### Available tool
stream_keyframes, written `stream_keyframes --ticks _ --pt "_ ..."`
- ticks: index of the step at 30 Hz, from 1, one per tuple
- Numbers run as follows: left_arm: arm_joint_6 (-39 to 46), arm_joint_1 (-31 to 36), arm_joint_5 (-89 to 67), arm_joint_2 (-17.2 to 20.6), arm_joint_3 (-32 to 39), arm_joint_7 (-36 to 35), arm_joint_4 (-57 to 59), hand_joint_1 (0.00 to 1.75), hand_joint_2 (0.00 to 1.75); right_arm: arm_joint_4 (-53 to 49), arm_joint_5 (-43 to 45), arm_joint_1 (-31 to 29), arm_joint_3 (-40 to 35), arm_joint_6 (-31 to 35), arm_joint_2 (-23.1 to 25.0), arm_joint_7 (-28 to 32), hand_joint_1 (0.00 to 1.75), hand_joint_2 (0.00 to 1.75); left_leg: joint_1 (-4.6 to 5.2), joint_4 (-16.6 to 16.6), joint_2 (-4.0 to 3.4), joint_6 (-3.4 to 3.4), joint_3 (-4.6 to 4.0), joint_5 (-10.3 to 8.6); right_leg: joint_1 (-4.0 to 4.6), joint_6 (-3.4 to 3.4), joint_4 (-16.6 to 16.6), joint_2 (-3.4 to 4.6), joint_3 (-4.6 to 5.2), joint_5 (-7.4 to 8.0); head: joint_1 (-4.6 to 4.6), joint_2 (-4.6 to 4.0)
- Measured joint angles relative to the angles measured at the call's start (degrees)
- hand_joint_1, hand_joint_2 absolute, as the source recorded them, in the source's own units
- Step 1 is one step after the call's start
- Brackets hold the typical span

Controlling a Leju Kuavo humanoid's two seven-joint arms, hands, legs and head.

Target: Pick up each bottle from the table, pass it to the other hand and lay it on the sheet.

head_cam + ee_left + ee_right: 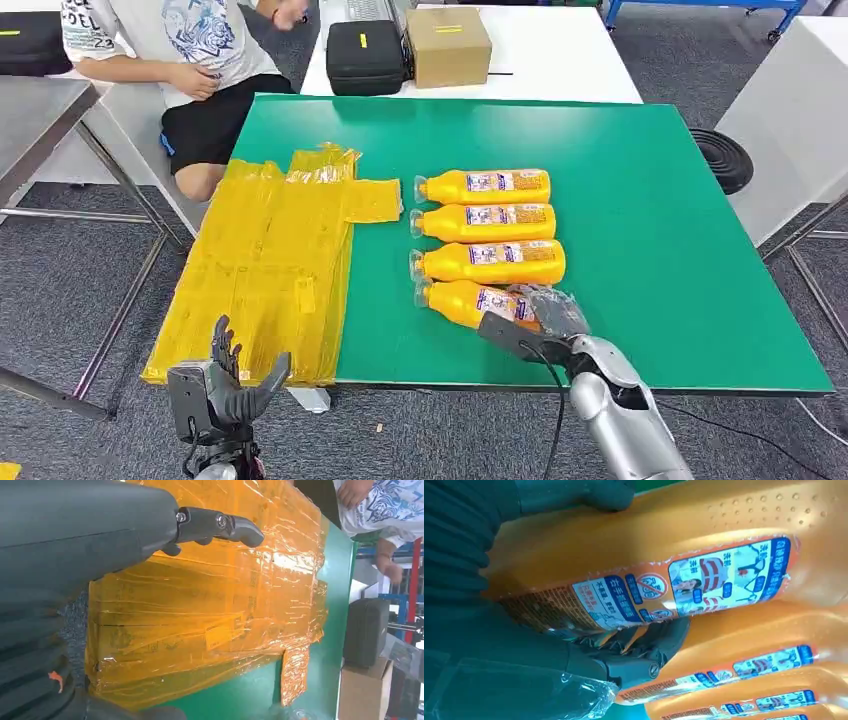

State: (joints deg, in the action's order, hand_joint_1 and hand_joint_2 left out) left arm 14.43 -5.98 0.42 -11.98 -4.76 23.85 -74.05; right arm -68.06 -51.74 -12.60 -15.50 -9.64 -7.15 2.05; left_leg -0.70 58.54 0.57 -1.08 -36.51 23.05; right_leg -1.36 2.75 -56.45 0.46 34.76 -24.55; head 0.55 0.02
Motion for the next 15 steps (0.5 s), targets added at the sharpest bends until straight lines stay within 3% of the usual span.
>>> stream_keyframes --ticks 15 --pt "-0.02 0.00 0.35 0.00 0.00 -0.29 0.07 0.00 1.75 0.57 0.55 -0.20 0.83 -1.99 -0.46 0.15 1.75 1.75 0.00 0.00 -0.01 0.04 0.13 0.12 0.00 0.05 0.01 0.00 -0.12 -0.11 0.00 0.00"
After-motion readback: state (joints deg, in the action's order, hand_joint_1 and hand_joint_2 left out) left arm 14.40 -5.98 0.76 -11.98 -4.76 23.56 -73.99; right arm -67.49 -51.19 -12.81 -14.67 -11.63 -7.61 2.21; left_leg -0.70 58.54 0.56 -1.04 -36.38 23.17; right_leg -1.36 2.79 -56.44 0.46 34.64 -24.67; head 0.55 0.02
